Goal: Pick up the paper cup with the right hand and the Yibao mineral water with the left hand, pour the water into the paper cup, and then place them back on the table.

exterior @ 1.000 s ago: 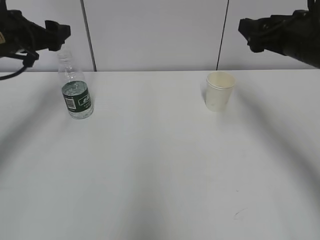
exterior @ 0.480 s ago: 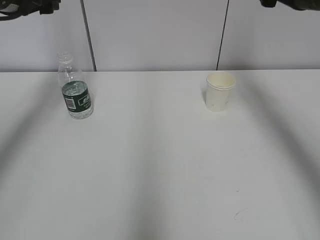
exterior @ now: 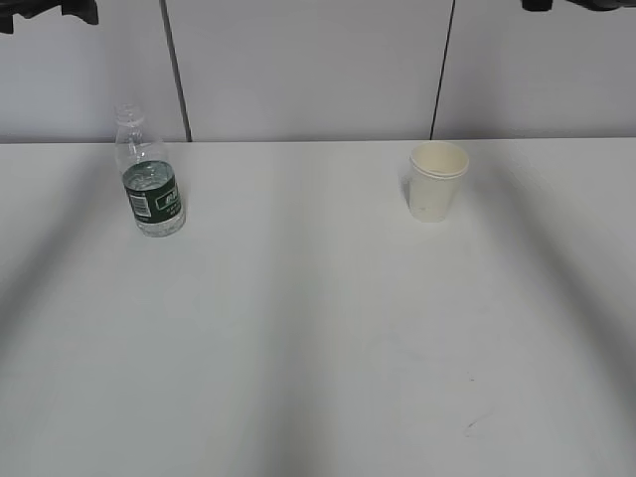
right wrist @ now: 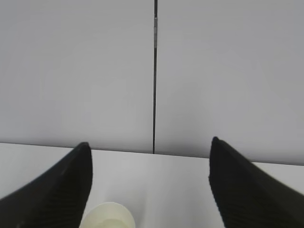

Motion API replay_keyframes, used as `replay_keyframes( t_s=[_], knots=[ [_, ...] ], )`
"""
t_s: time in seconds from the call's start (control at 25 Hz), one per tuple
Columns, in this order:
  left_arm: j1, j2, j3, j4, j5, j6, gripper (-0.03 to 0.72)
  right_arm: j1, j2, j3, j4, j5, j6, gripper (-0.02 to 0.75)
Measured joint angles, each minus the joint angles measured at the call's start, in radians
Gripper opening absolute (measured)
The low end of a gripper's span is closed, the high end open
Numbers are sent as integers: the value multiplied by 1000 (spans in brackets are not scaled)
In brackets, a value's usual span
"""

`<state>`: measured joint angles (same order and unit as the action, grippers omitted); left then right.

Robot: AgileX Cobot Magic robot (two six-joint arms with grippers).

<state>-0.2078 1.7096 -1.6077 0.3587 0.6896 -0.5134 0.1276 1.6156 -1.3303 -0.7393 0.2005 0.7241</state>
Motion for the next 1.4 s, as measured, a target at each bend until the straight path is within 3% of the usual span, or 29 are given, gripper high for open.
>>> replay_keyframes(
  t_s=[0.28, 0.6, 0.88, 1.16, 1.4],
  knots=[
    [-1, 0, -80, -117, 207, 141, 550, 88, 0, -95, 33, 256, -20, 593],
    [-5, 0, -157, -133, 380, 215, 542, 110, 0, -284, 433, 625, -365, 589],
    [-5, -5, -172, -169, 532, 261, 543, 110, -3, -429, 540, 1006, -417, 587],
    [-5, -10, -172, -197, 559, 280, 543, 110, -3, -452, 649, 1053, -465, 586],
    [-6, -28, -171, -254, 559, 296, 543, 110, -10, -448, 660, 1054, -499, 586]
  ],
)
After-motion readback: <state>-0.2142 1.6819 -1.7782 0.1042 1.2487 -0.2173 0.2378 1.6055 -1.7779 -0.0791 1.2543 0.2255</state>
